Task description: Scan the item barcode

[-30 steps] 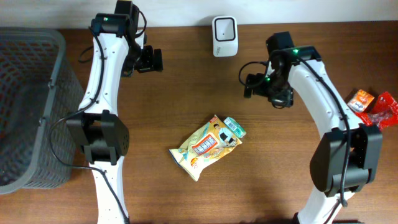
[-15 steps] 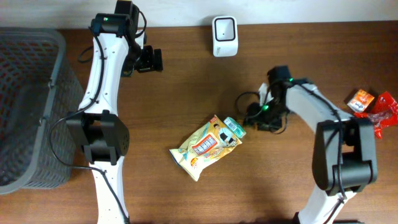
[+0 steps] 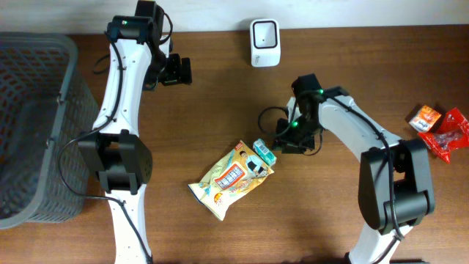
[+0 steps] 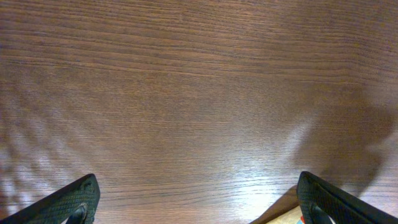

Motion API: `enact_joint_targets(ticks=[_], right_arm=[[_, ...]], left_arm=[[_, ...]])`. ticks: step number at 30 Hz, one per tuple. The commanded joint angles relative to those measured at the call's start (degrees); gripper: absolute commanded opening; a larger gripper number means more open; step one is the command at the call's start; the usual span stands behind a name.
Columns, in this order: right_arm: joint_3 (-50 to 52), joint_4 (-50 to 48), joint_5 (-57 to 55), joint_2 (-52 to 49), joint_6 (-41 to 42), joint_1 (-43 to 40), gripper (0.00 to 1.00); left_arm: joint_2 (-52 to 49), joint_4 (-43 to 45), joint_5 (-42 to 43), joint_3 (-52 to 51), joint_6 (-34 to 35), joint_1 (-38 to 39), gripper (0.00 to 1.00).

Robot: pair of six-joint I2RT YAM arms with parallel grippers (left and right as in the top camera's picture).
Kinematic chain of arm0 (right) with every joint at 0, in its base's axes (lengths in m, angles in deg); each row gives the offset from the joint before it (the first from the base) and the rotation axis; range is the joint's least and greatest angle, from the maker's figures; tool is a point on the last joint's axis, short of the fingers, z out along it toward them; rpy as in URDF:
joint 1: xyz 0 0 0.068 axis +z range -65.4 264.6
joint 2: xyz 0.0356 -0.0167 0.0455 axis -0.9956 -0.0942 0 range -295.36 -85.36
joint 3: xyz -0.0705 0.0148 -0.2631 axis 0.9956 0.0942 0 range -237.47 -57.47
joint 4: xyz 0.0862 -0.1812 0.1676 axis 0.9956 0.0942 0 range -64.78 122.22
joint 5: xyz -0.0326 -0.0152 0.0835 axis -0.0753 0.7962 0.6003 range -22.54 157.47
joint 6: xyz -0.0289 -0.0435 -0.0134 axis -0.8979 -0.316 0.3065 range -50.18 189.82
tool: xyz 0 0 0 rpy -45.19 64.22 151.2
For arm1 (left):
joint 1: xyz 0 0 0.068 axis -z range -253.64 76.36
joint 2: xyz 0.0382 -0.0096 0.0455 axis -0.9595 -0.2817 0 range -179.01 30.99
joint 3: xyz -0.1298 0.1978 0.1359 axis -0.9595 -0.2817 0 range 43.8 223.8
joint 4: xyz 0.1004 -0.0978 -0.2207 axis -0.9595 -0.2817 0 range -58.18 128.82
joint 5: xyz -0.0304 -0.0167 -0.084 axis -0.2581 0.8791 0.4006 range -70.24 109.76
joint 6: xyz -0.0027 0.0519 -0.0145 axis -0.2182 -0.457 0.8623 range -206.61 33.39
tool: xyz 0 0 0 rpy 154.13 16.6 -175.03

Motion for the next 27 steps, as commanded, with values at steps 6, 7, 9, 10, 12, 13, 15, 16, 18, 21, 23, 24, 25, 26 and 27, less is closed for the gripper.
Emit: enact_joint_targets(ticks=[6,7,9,10,12,13,15,16,18,21,23,24,25,26,27], right_arm=[[-3.13,1.46,0.68,0.68,-11.76,6.1,0.65],[-3.13,0.72,0.63,0.68,-11.76,6.93,0.66],[-3.13,0.55,-1.29,0.66,-11.72,7.74,0.66],[-3.02,0.57,-2.32,0.63,-11.69,8.07,0.66],[-3.02,0.79,-2.34,0.63,-11.45,8.09,0.66],[-3.02,0.98,-2.6,0.63,-11.5,8.11,0.68],[-2.64,1.44,-4.83,0.63,-11.5,8.35,0.73],[-2.36,1.38,-5.92,0.63,-11.5,8.52,0.73],[-1.77,1.16,-6.88,0.55,-11.5,9.03,0.73],[-1.66,0.9,-11.15,0.52,-11.21,9.97,0.68],[-1.29,0.0,-11.15,0.48,-10.84,9.97,0.57],[-0.87,-0.57,-11.21,0.48,-10.86,9.97,0.56],[0.37,-1.92,-11.15,0.48,-10.88,10.08,0.56],[1.27,-2.78,-11.19,0.48,-10.93,10.25,0.55],[2.29,-4.09,-11.39,0.48,-10.91,10.4,0.5]], left_arm=[[1.01,0.11,-0.42,0.2,-0.5,-0.07,0.99],[1.01,0.11,-0.44,0.2,-0.5,-0.07,0.99],[1.01,0.13,-0.42,0.2,-0.5,-0.07,0.99],[1.01,0.11,-0.44,0.2,-0.5,-0.07,0.99],[1.01,0.11,-0.42,0.2,-0.5,-0.07,0.99],[1.01,0.11,-0.42,0.2,-0.5,-0.07,0.99],[1.01,0.11,-0.44,0.2,-0.5,-0.07,0.99],[1.01,0.11,-0.44,0.2,-0.52,-0.07,0.99],[1.01,0.11,-0.42,0.2,-0.5,-0.07,0.99],[1.01,0.11,-0.44,0.2,-0.5,-0.07,0.99],[1.01,0.13,-0.44,0.2,-0.5,-0.07,0.99],[1.01,0.13,-0.44,0.2,-0.5,-0.07,0.99],[1.01,0.11,-0.42,0.2,-0.5,-0.07,0.99],[1.01,0.11,-0.44,0.2,-0.5,-0.07,0.99],[1.01,0.11,-0.44,0.2,-0.5,-0.07,0.99]])
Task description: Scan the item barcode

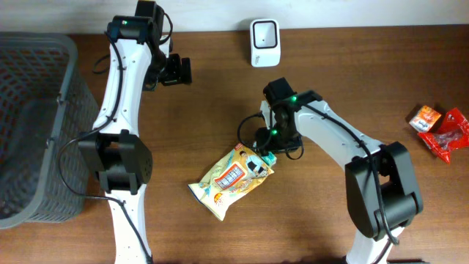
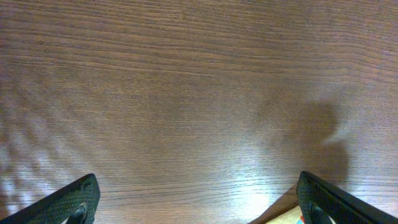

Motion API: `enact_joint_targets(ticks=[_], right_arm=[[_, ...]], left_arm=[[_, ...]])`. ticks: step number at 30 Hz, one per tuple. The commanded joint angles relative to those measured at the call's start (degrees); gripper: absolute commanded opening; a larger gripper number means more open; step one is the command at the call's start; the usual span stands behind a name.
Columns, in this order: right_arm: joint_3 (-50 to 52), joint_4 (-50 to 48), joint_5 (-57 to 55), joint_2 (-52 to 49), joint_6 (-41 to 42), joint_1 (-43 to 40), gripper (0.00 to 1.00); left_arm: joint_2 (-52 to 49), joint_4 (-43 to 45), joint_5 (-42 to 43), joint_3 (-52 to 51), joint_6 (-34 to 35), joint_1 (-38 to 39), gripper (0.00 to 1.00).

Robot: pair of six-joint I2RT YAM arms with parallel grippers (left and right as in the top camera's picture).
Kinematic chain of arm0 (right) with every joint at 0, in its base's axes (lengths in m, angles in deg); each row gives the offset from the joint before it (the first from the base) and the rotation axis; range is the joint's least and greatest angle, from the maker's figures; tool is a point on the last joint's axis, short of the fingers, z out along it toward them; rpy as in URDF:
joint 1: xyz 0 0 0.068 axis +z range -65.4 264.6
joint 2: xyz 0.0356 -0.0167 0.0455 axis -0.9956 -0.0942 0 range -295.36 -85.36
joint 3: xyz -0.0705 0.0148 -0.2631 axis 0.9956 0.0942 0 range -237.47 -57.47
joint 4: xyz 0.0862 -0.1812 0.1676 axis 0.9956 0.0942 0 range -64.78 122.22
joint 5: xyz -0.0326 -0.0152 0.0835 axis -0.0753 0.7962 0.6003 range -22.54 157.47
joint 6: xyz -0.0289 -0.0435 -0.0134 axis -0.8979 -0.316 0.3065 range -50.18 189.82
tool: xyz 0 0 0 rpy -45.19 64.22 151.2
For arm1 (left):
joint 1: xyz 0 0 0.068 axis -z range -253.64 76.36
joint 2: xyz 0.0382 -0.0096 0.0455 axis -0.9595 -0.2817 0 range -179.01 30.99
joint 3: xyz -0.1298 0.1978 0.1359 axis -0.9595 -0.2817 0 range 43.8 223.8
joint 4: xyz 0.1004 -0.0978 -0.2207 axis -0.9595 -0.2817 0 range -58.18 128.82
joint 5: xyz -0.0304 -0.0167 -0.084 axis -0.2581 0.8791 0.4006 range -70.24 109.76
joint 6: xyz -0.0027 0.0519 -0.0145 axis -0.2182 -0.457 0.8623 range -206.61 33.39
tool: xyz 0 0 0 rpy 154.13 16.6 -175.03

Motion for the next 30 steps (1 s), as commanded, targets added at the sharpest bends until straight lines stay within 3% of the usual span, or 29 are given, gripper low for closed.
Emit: enact_joint_targets(ticks=[1,3,6,8,13,19,20,21,23,26,30], right_arm=[[3.19,-3.02,-1.22,0.42,-0.24,1.03,0.44],[3.23,-3.91,-2.71,0.42,-0.2,1.14,0.37],[2.73,-3.93,-10.08,0.48,5.05,0.96,0.17],[0.66,-2.16,-13.31,0.48,7.41,0.26,0.11],[-9.46,9.53,-27.8,0.59,10.34,-6.45,0.11],[-9.44,4.85,-29.49,-2.23,10.34,-10.49,0.14],[-9.44,4.22,-29.46,-3.08,10.38,-10.49,0.19],[-9.44,3.56,-27.58,-4.07,10.84,-10.47,0.55],[-9.49,3.08,-21.4,-4.0,11.43,-10.49,0.69],[-9.79,2.89,-12.68,-3.91,11.41,-10.51,0.73],[-14.49,9.09,-11.82,-3.91,11.34,-14.12,0.73]], left_arm=[[1.01,0.11,-0.44,0.2,-0.5,-0.07,0.99],[1.01,0.13,-0.42,0.2,-0.5,-0.07,0.99],[1.01,0.11,-0.44,0.2,-0.5,-0.07,0.99],[1.01,0.11,-0.42,0.2,-0.5,-0.07,0.99],[1.01,0.11,-0.42,0.2,-0.5,-0.07,0.99],[1.01,0.11,-0.44,0.2,-0.5,-0.07,0.99],[1.01,0.11,-0.42,0.2,-0.5,-0.07,0.99],[1.01,0.13,-0.44,0.2,-0.52,-0.09,0.99],[1.01,0.13,-0.42,0.2,-0.5,-0.04,0.99],[1.01,0.13,-0.44,0.2,-0.5,-0.04,0.99],[1.01,0.11,-0.42,0.2,-0.52,-0.09,0.99]])
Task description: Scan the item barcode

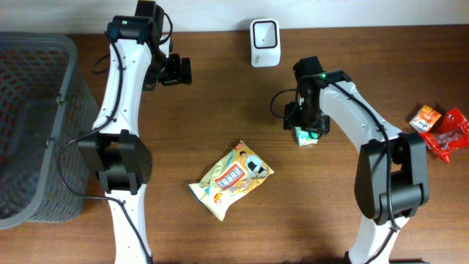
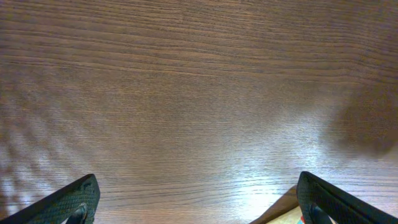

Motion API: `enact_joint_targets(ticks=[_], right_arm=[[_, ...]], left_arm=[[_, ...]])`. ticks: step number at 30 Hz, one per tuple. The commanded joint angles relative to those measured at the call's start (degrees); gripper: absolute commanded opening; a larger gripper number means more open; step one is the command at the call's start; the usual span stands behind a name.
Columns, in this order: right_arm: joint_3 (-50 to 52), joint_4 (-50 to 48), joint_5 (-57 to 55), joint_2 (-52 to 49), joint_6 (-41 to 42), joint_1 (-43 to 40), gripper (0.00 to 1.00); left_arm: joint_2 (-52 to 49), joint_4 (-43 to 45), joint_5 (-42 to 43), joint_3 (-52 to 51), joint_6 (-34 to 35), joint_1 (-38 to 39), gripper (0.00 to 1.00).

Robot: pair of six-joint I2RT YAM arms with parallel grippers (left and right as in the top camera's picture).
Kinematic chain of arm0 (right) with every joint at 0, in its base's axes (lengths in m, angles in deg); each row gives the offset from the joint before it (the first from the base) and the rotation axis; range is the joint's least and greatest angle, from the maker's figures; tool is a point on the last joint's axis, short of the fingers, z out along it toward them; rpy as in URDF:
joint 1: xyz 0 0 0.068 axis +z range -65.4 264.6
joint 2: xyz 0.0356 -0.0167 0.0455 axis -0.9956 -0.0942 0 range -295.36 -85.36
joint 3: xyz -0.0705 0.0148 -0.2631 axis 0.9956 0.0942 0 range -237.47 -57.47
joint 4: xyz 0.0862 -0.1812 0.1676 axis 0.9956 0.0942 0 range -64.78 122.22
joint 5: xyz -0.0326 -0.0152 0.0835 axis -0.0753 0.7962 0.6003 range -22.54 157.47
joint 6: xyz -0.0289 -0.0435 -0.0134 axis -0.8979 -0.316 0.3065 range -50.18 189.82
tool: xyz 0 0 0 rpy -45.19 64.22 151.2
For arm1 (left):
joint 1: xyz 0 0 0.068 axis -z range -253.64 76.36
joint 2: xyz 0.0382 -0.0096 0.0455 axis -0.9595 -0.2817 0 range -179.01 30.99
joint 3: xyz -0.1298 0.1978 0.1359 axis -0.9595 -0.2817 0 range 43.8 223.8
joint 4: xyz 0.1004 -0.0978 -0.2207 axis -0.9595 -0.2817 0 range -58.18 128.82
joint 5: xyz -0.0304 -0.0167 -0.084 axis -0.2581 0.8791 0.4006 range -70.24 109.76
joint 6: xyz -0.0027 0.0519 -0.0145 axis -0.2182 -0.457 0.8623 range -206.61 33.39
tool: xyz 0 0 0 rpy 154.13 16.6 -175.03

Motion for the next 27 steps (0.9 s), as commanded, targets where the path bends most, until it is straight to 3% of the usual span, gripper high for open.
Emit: enact_joint_targets(ticks=[1,5,11,13,17,22,24,27], right_arm=[[-5.73,4.2,1.73,0.04,-0.46,-4.87,0.73],[-5.11,4.52,8.26,-0.09,-12.83,-11.76,0.68],[4.61,-5.38,13.0,-0.2,-14.05,-13.35,0.58],[6.19,-7.56,13.29,-0.2,-14.88,-13.35,0.45],[8.07,-8.87,21.55,-0.2,-22.14,-13.33,0.45],[8.85,-10.49,20.09,-0.42,-22.1,-13.46,0.45],[8.85,-10.54,20.09,-0.42,-22.1,-13.46,0.38],[8.85,-10.58,20.09,-1.27,-22.12,-13.49,0.38]], left_arm=[[1.01,0.07,-0.42,0.2,-0.5,-0.09,0.99],[1.01,0.07,-0.42,0.2,-0.5,-0.09,0.99],[1.01,0.07,-0.42,0.2,-0.5,-0.09,0.99],[1.01,0.07,-0.44,0.2,-0.5,-0.09,0.99],[1.01,0.07,-0.42,0.2,-0.52,-0.09,0.99],[1.01,0.07,-0.44,0.2,-0.5,-0.07,0.99],[1.01,0.09,-0.42,0.2,-0.5,-0.09,0.99],[1.01,0.07,-0.44,0.2,-0.5,-0.09,0.99]])
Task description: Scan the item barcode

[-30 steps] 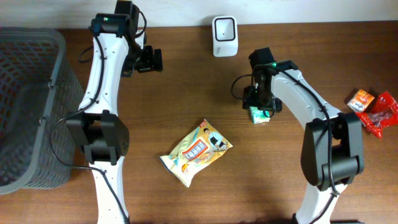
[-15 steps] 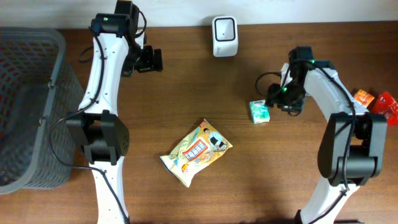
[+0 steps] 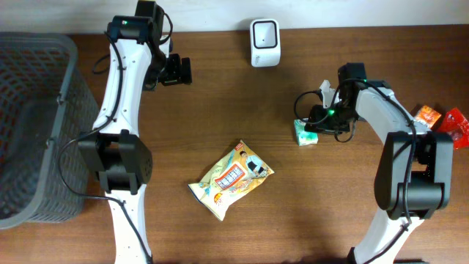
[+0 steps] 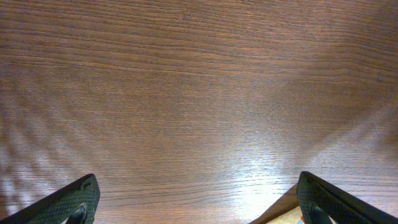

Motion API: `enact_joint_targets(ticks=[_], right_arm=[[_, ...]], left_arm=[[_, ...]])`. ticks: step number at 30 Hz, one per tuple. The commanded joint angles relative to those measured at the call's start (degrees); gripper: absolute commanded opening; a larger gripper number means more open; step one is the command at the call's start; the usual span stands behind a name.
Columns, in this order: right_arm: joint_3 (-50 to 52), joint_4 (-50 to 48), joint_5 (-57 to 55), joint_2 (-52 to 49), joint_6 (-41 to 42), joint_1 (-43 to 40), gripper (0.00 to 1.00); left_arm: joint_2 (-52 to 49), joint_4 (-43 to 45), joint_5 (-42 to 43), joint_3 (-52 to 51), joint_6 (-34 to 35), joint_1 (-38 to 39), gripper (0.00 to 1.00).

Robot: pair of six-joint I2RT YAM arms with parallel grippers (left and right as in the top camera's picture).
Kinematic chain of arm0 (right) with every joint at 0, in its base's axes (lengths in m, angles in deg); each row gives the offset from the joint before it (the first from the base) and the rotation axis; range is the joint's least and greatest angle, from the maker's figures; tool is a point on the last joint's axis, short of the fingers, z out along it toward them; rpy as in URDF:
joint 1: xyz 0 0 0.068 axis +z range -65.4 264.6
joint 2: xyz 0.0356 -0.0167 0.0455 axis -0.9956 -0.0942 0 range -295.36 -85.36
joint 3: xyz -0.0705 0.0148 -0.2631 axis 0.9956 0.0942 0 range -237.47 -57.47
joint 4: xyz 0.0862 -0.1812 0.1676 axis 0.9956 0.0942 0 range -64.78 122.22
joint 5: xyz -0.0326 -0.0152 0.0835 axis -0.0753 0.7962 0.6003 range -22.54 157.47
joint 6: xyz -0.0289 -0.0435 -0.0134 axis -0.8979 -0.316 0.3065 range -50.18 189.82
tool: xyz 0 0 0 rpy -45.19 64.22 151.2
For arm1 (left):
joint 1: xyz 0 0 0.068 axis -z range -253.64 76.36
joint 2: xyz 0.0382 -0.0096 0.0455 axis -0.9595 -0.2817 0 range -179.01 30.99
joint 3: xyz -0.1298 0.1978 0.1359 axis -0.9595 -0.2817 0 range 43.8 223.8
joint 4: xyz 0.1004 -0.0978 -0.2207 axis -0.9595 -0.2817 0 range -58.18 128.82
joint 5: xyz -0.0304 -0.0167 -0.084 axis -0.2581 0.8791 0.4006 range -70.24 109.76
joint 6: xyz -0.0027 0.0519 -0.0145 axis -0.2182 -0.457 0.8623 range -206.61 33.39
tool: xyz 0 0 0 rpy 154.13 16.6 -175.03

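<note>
A small green box (image 3: 305, 133) lies on the wooden table, right of centre. My right gripper (image 3: 320, 121) sits just to its right, pointing at it; whether its fingers still touch the box is unclear. The white scanner (image 3: 264, 33) stands at the table's back edge, well left of and beyond the box. My left gripper (image 3: 176, 71) hovers at the back left. In the left wrist view this gripper (image 4: 199, 202) is open over bare wood with nothing between its fingers (image 4: 78, 198).
A yellow snack bag (image 3: 231, 180) lies mid-table; its corner (image 4: 283, 214) shows in the left wrist view. A grey mesh basket (image 3: 33, 125) fills the left side. Red and orange packets (image 3: 438, 125) lie at the right edge.
My right arm has shifted to the right, from on top of the green box to its right side. The box stays at about the same spot. The left arm is unchanged.
The green box first lay at the snack bag's top corner with my right gripper just beside it. Then the gripper was on the box there. Later the box was further right, under the gripper. Now it lies there with the gripper alongside.
</note>
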Motion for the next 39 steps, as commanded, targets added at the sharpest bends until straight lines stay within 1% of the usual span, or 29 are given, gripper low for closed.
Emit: enact_joint_targets(ticks=[1,3,4,6,7,8,10,13,14,16,18,22,27,30,31,35,39], right_arm=[[0.7,-0.22,0.72,-1.92,-0.61,0.13,0.38],[0.7,-0.17,0.74,-3.04,-0.61,0.13,0.34],[0.7,-0.17,0.74,-3.41,-0.59,0.13,0.29],[0.66,-0.15,0.74,-3.39,0.0,0.13,0.22],[0.61,-0.15,0.74,-3.39,1.31,0.13,0.15],[0.46,-0.15,0.98,-3.39,2.82,0.13,0.04],[-0.37,0.11,3.58,-3.39,4.39,0.13,0.04],[-2.12,0.48,15.91,-3.39,4.37,0.13,0.04],[-2.25,0.26,18.4,-3.39,4.37,0.13,0.04],[-2.29,-1.31,26.67,-3.39,4.35,0.13,0.04],[-2.29,-2.67,32.54,-3.39,4.33,0.13,0.04],[-2.29,-6.97,46.05,-3.39,4.33,0.2,0.04],[-2.29,-11.93,55.74,-3.39,4.28,0.2,0.04],[-2.29,-18.12,67.04,-3.39,3.69,0.2,0.04],[-2.29,-19.91,67.78,-3.39,4.42,0.2,0.04],[-2.34,-20.11,67.78,-3.39,4.66,0.2,0.04],[-2.34,-20.59,67.8,-3.39,7.02,0.13,0.04]], left_arm=[[1.01,0.09,-0.39,0.2,-0.5,-0.07,0.99],[1.01,0.09,-0.42,0.2,-0.5,-0.07,0.99],[1.01,0.09,-0.42,0.2,-0.5,-0.07,0.99],[1.01,0.09,-0.42,0.2,-0.5,-0.09,0.99],[1.01,0.09,-0.39,0.2,-0.5,-0.07,0.99],[1.01,0.09,-0.42,0.2,-0.5,-0.07,0.99],[1.01,0.09,-0.42,0.2,-0.5,-0.07,0.99],[1.01,0.09,-0.42,0.2,-0.5,-0.07,0.99],[1.01,0.09,-0.42,0.2,-0.5,-0.07,0.99],[1.01,0.09,-0.42,0.2,-0.5,-0.07,0.99],[1.01,0.11,-0.42,0.2,-0.5,-0.07,0.99],[1.01,0.09,-0.42,0.2,-0.5,-0.07,0.99],[1.01,0.11,-0.42,0.2,-0.5,-0.09,0.99],[1.01,0.11,-0.42,0.2,-0.5,-0.09,0.99],[1.01,0.09,-0.42,0.2,-0.5,-0.07,0.99],[1.01,0.09,-0.39,0.2,-0.5,-0.07,0.99],[1.01,0.09,-0.42,0.2,-0.5,-0.09,0.99]])
